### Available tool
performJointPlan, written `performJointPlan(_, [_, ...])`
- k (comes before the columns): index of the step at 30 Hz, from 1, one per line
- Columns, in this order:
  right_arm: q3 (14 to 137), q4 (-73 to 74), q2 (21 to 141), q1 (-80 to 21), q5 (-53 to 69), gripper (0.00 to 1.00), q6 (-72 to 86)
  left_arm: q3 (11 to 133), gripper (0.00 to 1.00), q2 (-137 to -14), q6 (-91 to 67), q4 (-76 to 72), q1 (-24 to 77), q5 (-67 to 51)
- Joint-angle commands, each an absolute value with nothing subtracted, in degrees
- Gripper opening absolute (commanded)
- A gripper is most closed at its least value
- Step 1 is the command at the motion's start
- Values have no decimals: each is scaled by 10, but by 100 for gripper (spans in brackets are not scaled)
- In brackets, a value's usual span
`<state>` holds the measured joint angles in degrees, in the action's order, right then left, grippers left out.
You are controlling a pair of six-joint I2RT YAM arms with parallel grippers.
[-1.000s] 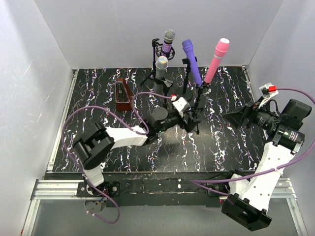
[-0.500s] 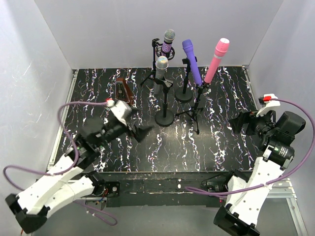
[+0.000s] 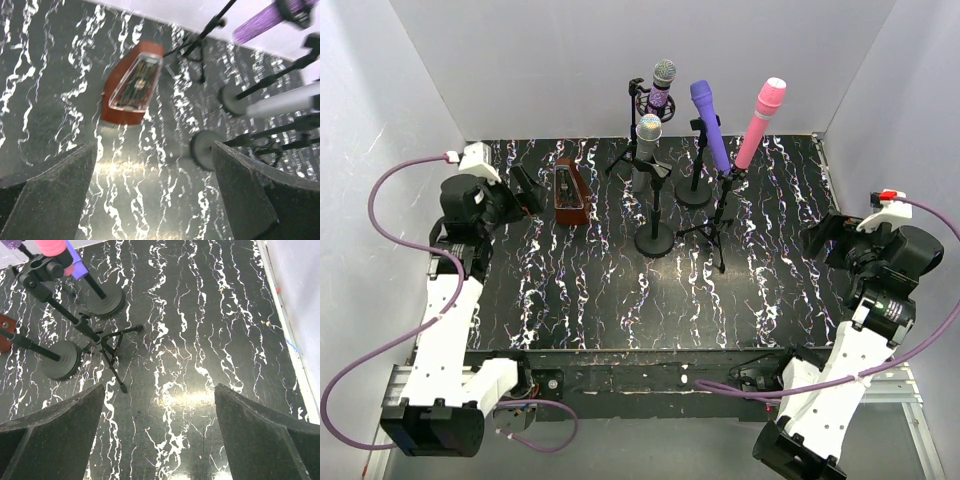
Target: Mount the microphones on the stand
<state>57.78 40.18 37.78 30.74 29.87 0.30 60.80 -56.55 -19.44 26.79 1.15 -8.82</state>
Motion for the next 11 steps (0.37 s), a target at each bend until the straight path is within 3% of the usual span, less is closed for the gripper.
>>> performJointPlan(1, [601, 373, 379, 310, 265, 98, 26, 656, 98, -524, -215, 282, 11, -111])
performJointPlan(11, [619, 345, 374, 310, 240, 98, 36, 673, 98, -512, -187, 321, 12, -116])
